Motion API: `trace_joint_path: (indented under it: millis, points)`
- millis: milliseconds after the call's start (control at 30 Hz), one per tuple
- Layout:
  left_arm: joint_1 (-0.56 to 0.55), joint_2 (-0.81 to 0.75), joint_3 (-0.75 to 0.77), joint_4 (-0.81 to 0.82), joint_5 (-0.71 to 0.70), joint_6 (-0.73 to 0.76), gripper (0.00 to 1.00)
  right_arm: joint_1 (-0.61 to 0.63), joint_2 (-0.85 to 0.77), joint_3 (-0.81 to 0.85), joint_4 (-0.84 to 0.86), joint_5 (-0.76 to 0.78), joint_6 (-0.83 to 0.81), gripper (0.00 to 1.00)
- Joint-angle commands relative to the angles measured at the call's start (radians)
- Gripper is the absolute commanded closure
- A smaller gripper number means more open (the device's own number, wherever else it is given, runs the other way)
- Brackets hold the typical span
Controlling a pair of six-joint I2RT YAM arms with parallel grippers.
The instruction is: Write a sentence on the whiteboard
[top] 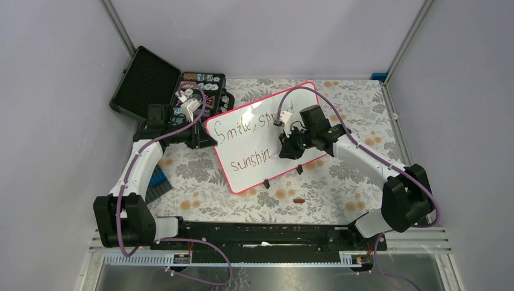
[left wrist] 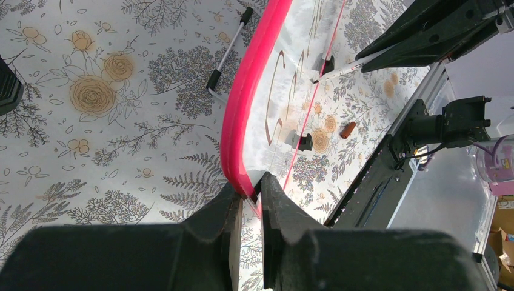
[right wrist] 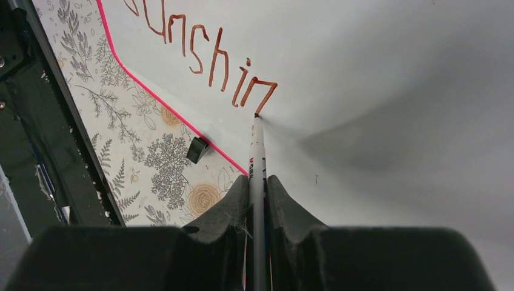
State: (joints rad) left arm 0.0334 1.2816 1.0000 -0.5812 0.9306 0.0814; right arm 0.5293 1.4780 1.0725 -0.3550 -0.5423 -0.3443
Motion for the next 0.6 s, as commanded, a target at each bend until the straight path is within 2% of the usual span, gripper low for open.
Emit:
trace_joint_path:
  millis: [0,333,567]
  points:
    - [-0.019,-0.004,0.021,0.015,-0.045,0.066,1.0,0.001,-0.031,-0.008,0.02,0.014,-0.018,1.0]
    - [-0.02,-0.004,0.02,0.015,-0.044,0.065,1.0,-0.019,-0.08,0.029,-0.007,-0.036,0.001,1.0]
    - [-0.019,-0.003,0.02,0.015,-0.044,0.066,1.0,-0.029,-0.061,0.041,-0.005,-0.012,-0.008,1.0]
